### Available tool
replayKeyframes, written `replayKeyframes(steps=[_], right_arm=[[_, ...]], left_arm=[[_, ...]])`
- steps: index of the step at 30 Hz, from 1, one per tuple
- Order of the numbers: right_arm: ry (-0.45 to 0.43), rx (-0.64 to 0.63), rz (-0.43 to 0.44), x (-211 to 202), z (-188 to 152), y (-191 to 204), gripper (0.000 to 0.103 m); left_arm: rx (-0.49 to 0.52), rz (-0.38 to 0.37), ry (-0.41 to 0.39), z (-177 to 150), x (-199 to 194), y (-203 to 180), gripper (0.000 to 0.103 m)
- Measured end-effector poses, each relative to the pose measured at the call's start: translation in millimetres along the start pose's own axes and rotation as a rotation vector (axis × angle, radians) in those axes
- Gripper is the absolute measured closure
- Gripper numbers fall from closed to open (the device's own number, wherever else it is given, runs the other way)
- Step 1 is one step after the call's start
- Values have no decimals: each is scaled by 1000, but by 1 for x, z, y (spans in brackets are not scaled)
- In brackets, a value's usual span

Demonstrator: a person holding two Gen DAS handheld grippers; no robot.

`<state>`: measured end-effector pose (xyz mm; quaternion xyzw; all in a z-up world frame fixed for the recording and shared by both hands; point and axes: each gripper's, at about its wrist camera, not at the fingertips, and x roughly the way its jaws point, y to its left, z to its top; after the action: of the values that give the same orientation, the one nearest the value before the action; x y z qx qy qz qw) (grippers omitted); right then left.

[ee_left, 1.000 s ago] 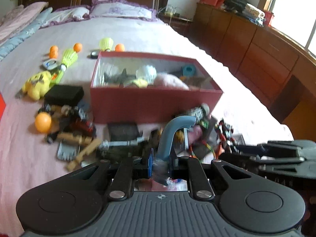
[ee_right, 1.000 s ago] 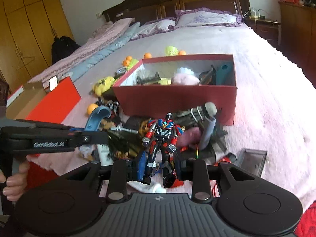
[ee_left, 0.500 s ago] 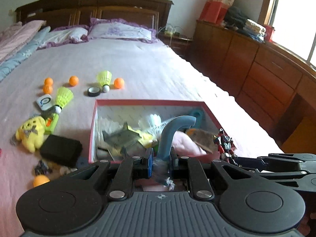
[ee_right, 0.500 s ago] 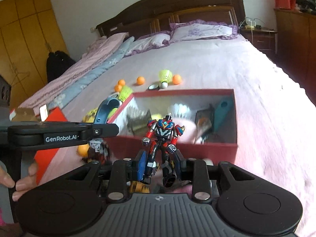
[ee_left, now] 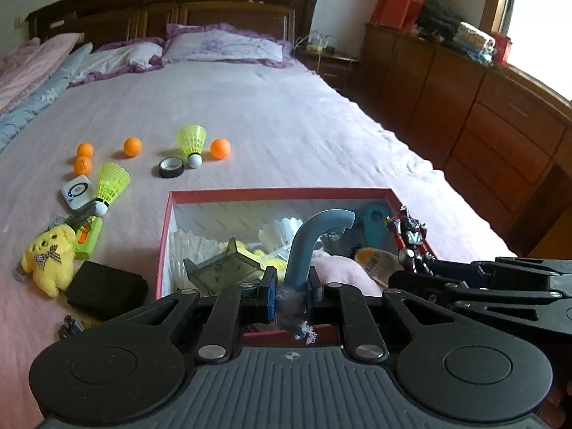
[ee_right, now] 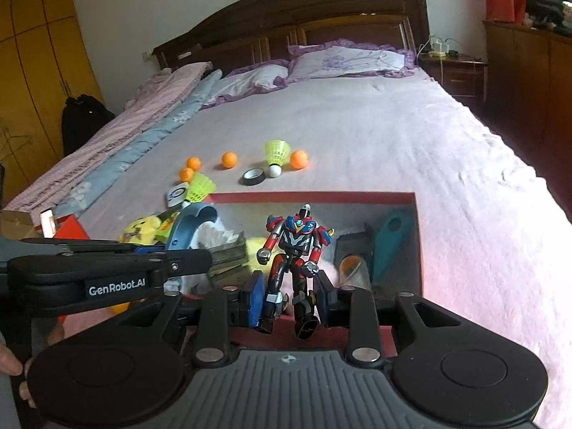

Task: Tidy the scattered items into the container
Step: 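Open both tools over the box to drop the hook and figure inside, then move both tools back down to the pile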

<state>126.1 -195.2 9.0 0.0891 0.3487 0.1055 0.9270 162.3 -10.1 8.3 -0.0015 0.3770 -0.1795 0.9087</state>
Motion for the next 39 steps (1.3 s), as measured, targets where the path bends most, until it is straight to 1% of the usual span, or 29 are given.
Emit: replayKeyframes(steps=[5,11,15,20,22,23,24,25,26,28,33,35,36,38,39], right_arm=[[2,-5,-14,10,9,-2,71],[-8,-5,-20,12,17,1,71],[3,-10,-40,21,21,5,71],[23,3,-52,22,20,5,70],[26,-5,-52,18,19,7,65],[28,-9,-54,15,17,8,62],[31,-11,-59,12,15,8,61],[36,-12,-63,10,12,9,60],[45,-8,-67,7,10,9,60],[61,6,-72,1,4,9,59],[86,40,-63,-12,-12,8,53],[99,48,-67,-15,-17,8,50],[106,49,-72,-17,-20,9,50],[113,58,-69,-22,-23,11,44],[116,62,-65,-25,-25,12,43]], left_arm=[[7,19,5,7,3,4,86],[1,39,13,18,8,7,86],[2,54,26,24,12,6,83],[9,68,16,24,8,1,67],[10,73,14,22,3,0,64],[9,76,13,21,1,-1,61],[6,79,14,20,-2,-2,58],[4,83,14,18,-5,-3,52],[4,87,14,17,-8,-4,49],[12,95,11,13,-14,-7,47],[35,107,-1,7,-26,-17,34],[40,112,-6,6,-31,-20,27],[41,114,-8,5,-33,-21,25],[45,122,-14,3,-38,-25,17],[47,126,-16,3,-40,-26,15]])
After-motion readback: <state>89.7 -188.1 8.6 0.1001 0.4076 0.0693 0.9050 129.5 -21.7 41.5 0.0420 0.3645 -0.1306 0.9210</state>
